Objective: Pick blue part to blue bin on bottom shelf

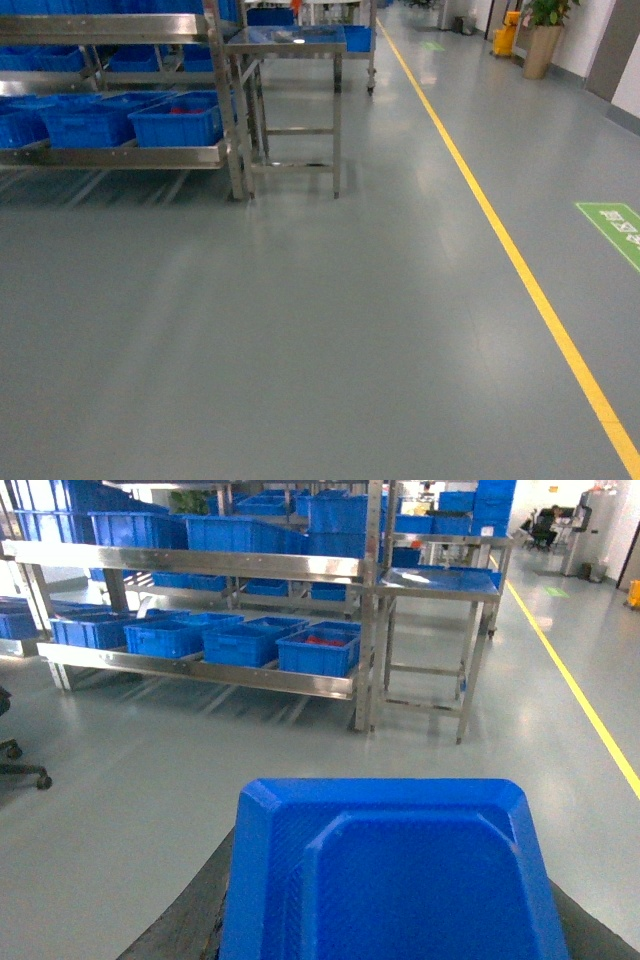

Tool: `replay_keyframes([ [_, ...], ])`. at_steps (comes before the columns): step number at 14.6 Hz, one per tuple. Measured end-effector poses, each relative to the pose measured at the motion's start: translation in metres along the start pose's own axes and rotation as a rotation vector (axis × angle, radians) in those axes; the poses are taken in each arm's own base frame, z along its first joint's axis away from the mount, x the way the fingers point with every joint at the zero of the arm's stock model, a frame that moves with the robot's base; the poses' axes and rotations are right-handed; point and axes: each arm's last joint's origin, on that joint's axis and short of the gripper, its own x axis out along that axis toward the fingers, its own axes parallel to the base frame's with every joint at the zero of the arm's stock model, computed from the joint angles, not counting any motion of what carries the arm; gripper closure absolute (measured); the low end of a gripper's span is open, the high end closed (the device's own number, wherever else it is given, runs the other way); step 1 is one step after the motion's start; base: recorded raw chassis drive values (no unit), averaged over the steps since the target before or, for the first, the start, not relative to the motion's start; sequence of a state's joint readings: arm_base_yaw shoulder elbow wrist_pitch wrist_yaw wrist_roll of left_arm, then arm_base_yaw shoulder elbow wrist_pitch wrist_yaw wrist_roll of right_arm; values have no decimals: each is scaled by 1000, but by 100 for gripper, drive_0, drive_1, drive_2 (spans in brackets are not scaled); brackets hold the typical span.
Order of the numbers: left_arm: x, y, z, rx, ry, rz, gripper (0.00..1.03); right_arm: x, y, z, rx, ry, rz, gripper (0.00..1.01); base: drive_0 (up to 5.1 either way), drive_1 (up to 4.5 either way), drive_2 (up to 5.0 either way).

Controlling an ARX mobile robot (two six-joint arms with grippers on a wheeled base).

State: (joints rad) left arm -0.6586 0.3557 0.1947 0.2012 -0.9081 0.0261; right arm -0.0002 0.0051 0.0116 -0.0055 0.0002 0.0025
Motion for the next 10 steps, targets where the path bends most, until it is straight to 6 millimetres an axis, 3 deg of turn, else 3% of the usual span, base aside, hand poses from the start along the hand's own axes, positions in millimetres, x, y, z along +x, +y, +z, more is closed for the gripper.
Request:
replay_keyframes([
  [10,0,0,0,-1,0,-1,60,0,0,0,0,2,0,3,-2,419,-423],
])
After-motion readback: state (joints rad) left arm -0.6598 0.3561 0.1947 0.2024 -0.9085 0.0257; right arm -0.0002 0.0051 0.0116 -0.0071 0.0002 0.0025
